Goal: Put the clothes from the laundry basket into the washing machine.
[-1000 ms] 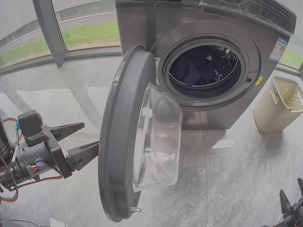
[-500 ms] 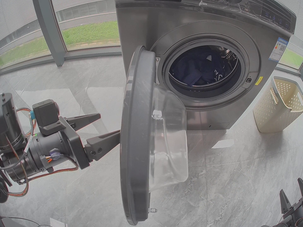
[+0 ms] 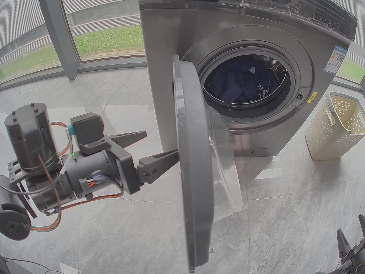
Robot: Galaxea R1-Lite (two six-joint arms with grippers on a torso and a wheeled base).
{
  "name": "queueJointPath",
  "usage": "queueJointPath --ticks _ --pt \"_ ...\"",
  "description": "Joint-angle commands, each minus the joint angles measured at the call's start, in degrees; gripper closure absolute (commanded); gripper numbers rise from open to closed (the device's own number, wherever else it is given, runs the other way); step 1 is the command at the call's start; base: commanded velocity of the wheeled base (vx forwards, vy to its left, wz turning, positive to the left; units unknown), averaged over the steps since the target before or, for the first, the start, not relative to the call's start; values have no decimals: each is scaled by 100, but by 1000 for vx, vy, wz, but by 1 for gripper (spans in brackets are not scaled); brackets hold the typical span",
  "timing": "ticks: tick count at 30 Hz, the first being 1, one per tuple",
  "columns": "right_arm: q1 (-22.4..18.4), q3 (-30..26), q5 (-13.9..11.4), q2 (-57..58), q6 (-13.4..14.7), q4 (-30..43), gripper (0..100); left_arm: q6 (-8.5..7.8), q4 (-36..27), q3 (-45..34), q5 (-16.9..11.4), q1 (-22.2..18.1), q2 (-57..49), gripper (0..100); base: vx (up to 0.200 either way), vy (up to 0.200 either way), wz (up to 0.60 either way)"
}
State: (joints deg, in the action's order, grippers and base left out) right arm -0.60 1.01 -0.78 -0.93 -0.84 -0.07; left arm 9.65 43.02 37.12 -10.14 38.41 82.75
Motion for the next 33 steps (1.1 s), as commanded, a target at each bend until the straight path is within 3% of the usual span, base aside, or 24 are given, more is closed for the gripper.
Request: queueJointPath --ticks 1,13,22,25,33 --pt "-2 -101 -1 84 5 -1 0 1 172 305 30 123 576 0 0 0 0" --pt "-2 -101 -1 84 5 -1 0 1 593 1482 294 228 1701 0 0 0 0" --pt "-2 -101 -1 84 5 -1 0 36 980 2686 803 219 2623 0 0 0 0" --pt "-2 -101 -1 84 -4 -1 0 63 1059 3284 1111 237 3010 0 0 0 0" --pt "7 -101 -1 84 -4 -1 0 379 1094 3882 1612 202 3344 0 0 0 0"
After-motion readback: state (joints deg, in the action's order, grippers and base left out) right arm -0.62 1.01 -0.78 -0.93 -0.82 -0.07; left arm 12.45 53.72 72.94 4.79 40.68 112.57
